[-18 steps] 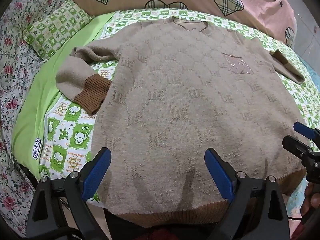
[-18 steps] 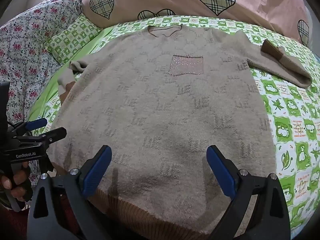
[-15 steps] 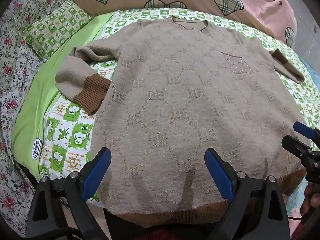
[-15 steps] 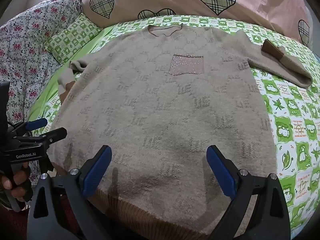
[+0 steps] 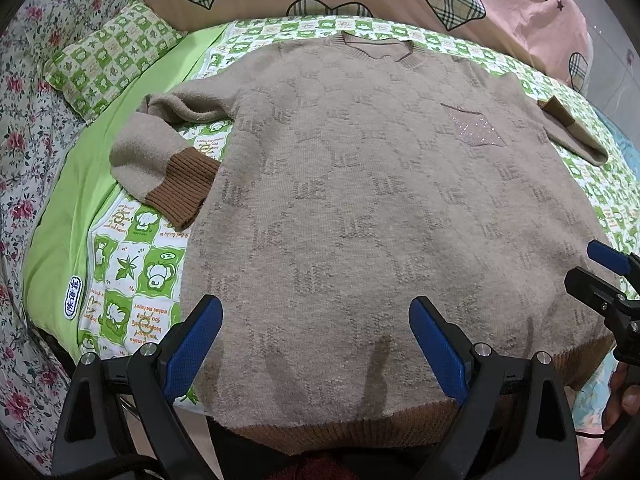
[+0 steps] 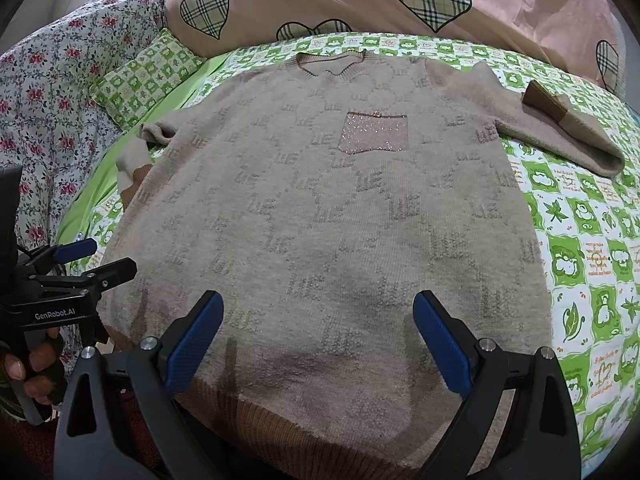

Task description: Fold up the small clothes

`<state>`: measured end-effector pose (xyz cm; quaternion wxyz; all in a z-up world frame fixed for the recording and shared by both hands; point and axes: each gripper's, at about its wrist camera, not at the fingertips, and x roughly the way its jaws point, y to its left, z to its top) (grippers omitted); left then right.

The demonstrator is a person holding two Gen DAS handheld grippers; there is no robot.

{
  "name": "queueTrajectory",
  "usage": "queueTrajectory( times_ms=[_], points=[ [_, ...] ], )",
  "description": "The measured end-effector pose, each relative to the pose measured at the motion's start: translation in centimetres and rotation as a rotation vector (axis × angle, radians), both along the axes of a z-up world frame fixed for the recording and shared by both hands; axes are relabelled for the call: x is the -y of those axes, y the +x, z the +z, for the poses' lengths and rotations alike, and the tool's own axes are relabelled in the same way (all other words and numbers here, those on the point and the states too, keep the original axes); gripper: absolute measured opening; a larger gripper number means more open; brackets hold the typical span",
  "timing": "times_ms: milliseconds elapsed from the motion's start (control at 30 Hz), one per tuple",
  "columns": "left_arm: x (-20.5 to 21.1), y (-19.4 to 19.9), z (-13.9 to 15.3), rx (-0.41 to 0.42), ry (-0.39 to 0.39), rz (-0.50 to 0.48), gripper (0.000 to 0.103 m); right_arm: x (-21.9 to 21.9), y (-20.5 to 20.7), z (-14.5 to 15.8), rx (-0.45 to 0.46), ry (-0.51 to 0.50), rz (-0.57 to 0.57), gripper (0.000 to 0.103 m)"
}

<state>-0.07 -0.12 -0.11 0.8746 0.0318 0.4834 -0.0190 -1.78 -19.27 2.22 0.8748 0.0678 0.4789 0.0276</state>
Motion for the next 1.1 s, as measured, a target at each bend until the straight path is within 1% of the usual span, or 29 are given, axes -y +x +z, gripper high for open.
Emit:
queueTrajectory(
  times_ms=[333,433,700,800,833,1100],
  points=[
    [0.0,-0.1,0.0,0.023,0.004,0.003,0.095,0.1,0.1,0.3,0.0,0.002,0.0,0.096],
    [0.0,0.0,0.0,-0.001,0.001,0.004,0.095,0.0,0.1,0.2,-0.001,0.004,-0.001,0.096],
    [0.0,0.2,-0.1,-0.028,0.001,0.003,0.095,0.1,0.1,0.5,0.001,-0.012,0.004,0.096],
    [-0.1,0.2,-0.1,-0.014,-0.003,0.002,0.095,0.1,0.2,0.7,0.01,-0.003,0.006,0.096],
    [0.0,0.2,-0.1,0.003,-0.003,0.001,0.095,0.1,0.3,0.8,0.013,-0.001,0.007,0.096],
    [-0.1,0.8,0.0,0.021,0.005,-0.001,0.095,0.2,0.9,0.7,0.006,0.009,0.01,0.096]
  ],
)
